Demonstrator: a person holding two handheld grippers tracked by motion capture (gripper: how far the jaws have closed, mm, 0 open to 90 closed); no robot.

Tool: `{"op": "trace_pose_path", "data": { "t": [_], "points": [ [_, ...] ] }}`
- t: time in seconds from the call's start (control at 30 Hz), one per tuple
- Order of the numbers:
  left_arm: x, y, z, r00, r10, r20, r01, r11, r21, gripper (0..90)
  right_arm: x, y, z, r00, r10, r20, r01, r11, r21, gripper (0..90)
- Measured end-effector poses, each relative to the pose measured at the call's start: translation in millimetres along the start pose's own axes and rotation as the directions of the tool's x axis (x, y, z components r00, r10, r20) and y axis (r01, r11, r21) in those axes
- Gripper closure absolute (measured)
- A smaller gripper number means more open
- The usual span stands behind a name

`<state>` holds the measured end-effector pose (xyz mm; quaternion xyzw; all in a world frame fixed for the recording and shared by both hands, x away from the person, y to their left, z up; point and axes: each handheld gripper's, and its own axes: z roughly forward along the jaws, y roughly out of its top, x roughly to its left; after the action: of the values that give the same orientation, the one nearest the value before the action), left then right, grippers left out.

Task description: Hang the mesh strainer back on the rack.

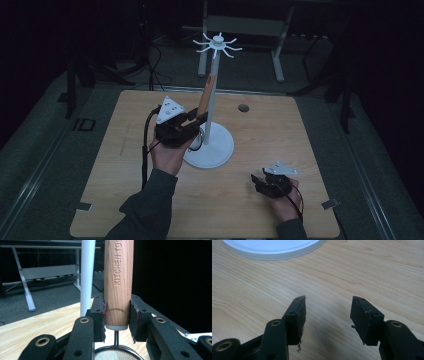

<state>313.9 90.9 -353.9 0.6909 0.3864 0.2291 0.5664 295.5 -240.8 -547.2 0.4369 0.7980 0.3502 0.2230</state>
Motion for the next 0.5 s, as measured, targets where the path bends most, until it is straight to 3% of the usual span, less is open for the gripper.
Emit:
{"op": "trace_pose_path", "data": {
  "t": [0.5],
  "points": [
    [6.3,8.9,-6.8,0.9972,-0.066,0.036,0.068,0.9961,-0.057,69.2,0.1,-0.3,0.3,1.0,0.0,0.0,0.0,1.0,0.003,46.0]
  ]
}}
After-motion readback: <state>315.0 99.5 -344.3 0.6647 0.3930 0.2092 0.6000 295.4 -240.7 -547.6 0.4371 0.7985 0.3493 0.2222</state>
